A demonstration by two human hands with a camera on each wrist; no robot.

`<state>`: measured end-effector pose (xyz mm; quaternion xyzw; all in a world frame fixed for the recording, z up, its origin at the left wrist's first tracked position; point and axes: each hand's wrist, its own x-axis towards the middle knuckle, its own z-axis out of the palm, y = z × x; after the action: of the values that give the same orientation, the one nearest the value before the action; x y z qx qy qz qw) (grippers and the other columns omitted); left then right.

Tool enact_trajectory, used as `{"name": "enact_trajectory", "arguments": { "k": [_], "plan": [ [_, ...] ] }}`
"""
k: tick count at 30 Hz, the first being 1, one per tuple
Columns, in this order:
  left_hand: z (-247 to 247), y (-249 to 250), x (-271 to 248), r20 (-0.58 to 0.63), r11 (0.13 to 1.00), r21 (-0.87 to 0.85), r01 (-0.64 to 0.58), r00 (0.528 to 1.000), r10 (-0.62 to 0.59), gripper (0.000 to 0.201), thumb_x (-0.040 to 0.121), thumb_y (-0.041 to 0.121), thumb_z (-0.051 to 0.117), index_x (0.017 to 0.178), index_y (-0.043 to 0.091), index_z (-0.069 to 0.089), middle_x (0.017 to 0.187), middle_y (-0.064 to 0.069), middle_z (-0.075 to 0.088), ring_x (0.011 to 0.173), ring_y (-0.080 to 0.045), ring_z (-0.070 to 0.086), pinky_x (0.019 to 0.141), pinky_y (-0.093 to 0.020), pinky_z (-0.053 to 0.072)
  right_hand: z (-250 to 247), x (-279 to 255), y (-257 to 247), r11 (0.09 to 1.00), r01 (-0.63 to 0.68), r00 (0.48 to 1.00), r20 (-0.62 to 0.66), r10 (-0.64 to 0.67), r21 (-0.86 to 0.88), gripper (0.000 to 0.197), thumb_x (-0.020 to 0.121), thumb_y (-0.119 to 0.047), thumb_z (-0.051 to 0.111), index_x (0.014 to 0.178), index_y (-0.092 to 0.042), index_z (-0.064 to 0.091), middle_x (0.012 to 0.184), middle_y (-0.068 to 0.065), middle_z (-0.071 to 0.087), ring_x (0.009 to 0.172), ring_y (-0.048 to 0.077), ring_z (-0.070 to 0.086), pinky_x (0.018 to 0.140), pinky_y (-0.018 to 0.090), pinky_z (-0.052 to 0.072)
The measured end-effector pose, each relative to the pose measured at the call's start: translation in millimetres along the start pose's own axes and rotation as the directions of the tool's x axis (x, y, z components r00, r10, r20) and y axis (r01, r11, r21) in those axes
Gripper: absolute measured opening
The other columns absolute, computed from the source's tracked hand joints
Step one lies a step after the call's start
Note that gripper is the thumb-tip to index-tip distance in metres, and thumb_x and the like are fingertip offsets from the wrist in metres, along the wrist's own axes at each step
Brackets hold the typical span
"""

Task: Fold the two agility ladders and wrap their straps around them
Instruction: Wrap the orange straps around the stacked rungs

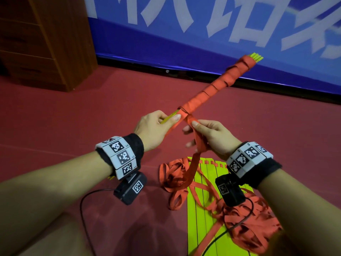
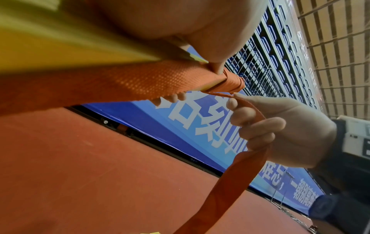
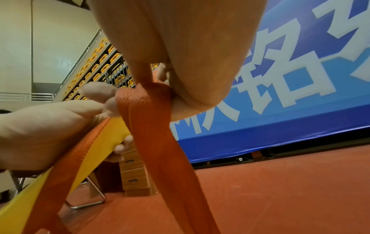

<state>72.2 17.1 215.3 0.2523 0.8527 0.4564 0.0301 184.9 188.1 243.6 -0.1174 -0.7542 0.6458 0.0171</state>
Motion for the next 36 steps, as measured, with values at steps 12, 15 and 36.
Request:
{"name": "enact_trajectory", "arguments": {
  "k": [12,15,36],
  "plan": [
    [2,3,-2,-0.117,0.992,0.12,-0.027,0.992,0.041,0.047,0.085,0.073,0.059,0.089,0.027,0.061,0.078,0.007,0.067,0.079,-0.02,0.063,0.069,-0.038,0.049,4,2,-3,0.997,-0.023,1.0,-0.002,0.023,-0.067,0.031,0.11,-0.02,0.041,0.105,-0.006,0.068,0.061,0.003,0.063,0.045,0.011,0.057,0.044,0.019,0.044],
    [4,5,-5,-0.129,0.984,0.173,-0.035,0.99,0.058,0.046,0.084,0.072,0.061,0.092,0.027,0.061,0.082,0.006,0.068,0.083,-0.023,0.063,0.068,-0.036,0.046,7,2,-7,0.999,-0.031,0.999,-0.018,0.031,0.01,0.033,0.11,-0.013,0.039,0.094,-0.003,0.067,0.07,0.006,0.066,0.05,0.01,0.062,0.049,0.021,0.052],
    [-1,26,-14,-0.126,0.991,0.094,-0.092,0.987,0.104,0.042,0.085,0.061,0.068,0.095,0.023,0.054,0.085,0.01,0.06,0.078,-0.017,0.055,0.065,-0.035,0.039,14,10,-7,0.958,0.077,0.896,-0.401,-0.188,-0.277,0.052,0.103,-0.047,0.052,0.067,-0.016,0.072,0.045,-0.002,0.029,0.039,0.011,0.025,0.043,0.023,0.026]
  ]
}}
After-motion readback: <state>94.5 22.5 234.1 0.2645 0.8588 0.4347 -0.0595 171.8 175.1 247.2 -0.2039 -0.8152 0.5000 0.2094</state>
